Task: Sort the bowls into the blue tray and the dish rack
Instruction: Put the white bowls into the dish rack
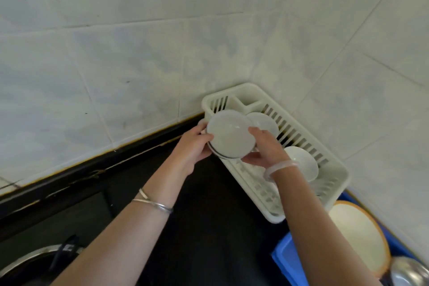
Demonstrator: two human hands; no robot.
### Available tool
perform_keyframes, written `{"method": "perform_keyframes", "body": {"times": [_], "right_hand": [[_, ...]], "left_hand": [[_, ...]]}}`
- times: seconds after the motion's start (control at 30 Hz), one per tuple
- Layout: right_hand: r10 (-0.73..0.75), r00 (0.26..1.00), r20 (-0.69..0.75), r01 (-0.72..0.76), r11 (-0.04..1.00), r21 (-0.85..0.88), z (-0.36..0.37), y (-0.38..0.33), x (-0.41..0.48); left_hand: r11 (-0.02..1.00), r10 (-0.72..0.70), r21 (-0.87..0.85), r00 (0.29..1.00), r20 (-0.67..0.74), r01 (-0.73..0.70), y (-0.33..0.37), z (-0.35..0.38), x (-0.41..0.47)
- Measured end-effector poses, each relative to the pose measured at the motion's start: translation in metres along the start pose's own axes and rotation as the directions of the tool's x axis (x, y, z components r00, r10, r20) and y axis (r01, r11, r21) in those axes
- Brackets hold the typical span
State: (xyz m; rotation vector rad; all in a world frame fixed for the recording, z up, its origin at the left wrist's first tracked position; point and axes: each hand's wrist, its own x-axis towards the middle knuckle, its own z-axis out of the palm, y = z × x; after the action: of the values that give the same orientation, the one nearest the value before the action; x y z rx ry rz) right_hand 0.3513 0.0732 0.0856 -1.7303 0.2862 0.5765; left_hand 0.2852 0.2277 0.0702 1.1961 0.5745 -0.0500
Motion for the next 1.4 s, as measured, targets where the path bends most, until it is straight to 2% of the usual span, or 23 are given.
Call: {"method": "perform_keyframes", "body": {"times": [0.13, 0.27, 0.43, 0.6, 0.83, 1.03, 1.17, 1.27, 1.4], "right_hand": [[0.065, 0.994, -0.087, -0.056, 0.994, 0.099, -0.053, 0.001, 0.003], [0.128, 0.982, -0.142, -0.103, 0.98, 0.171, -0.085, 0.019, 0.011], [0.221, 0.971, -0.095, -0.172, 0.914, 0.368, -0.096, 0.043, 0.024], [0.296, 0.953, -0.065, -0.24, 0.869, 0.432, -0.091, 0.066, 0.039], [0.362, 0.932, -0.031, -0.318, 0.853, 0.413, -0.088, 0.084, 0.054], [0.321, 0.947, -0.012, -0.292, 0.875, 0.387, -0.087, 0.092, 0.056], [0.311, 0.95, -0.032, -0.292, 0.918, 0.269, -0.09, 0.095, 0.054], [0.309, 0.95, -0.043, -0.295, 0.935, 0.198, -0.09, 0.094, 0.047], [0.29, 0.955, -0.065, -0.276, 0.946, 0.169, -0.087, 0.09, 0.037]], "left_hand": [[0.986, -0.062, 0.162, 0.988, 0.142, 0.039, 0.006, 0.051, 0.016], [0.941, -0.141, 0.334, 0.967, 0.214, 0.063, 0.003, 0.087, 0.035], [0.815, -0.172, 0.58, 0.958, 0.229, 0.008, -0.004, 0.111, 0.061], [0.672, -0.236, 0.741, 0.941, 0.243, -0.023, -0.012, 0.12, 0.081], [0.571, -0.321, 0.821, 0.916, 0.243, -0.017, -0.025, 0.119, 0.103], [0.505, -0.365, 0.863, 0.902, 0.23, -0.016, -0.029, 0.12, 0.112], [0.478, -0.395, 0.878, 0.9, 0.186, 0.028, -0.028, 0.12, 0.118], [0.495, -0.333, 0.869, 0.928, 0.17, 0.018, -0.029, 0.122, 0.115], [0.323, -0.148, 0.937, 0.971, 0.19, -0.134, -0.036, 0.121, 0.111]]}}
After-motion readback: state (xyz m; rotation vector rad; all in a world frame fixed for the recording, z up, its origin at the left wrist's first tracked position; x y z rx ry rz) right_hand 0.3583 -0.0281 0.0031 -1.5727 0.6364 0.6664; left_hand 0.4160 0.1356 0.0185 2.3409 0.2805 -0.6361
